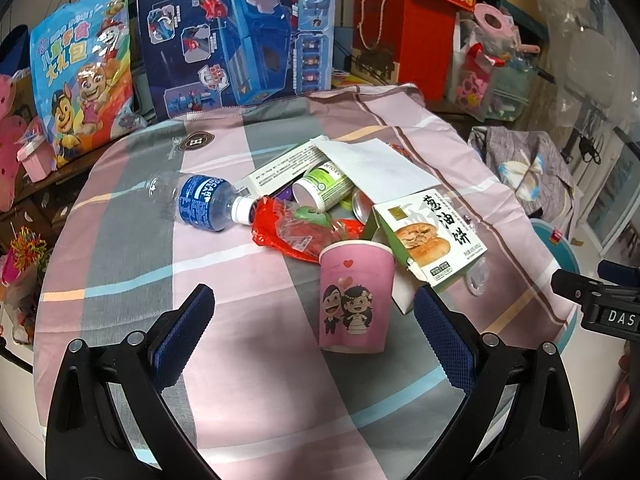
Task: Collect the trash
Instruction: 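Approach the pink paper cup with the left tool and the pastry box with the right tool, then grasp the pink paper cup with the left tool while the right tool grasps the green pastry box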
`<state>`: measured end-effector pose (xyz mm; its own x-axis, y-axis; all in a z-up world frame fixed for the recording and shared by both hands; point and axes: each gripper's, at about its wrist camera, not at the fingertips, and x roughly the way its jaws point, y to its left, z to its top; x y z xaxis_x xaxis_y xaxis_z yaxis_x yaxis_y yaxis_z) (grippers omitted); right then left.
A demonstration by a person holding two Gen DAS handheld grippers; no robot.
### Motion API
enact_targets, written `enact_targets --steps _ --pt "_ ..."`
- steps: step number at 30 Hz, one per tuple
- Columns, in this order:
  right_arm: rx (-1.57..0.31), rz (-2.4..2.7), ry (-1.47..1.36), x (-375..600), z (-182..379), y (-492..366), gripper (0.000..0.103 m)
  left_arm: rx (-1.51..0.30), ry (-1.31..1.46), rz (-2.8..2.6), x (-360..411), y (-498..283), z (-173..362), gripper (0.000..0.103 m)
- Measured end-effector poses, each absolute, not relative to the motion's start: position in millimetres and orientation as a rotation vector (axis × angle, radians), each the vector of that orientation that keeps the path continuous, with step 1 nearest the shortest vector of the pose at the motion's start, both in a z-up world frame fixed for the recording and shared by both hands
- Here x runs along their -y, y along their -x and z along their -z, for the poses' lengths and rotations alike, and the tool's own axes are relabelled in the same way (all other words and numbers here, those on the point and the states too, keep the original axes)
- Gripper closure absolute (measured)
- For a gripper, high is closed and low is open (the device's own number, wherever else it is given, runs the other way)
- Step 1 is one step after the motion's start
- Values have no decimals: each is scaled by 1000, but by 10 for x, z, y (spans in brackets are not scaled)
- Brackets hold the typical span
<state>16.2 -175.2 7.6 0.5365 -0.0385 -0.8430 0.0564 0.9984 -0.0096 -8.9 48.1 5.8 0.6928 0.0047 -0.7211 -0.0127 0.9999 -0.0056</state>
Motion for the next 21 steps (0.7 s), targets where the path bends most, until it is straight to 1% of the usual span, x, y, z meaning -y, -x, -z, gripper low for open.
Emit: enact_targets --steps 11,21 --pt "-1038 28 2 1502 18 -223 6 -837 67 0 -804 72 110 4" --pt "-1133 -71 40 919 438 -560 6 -915 111 24 -1024 14 430 4"
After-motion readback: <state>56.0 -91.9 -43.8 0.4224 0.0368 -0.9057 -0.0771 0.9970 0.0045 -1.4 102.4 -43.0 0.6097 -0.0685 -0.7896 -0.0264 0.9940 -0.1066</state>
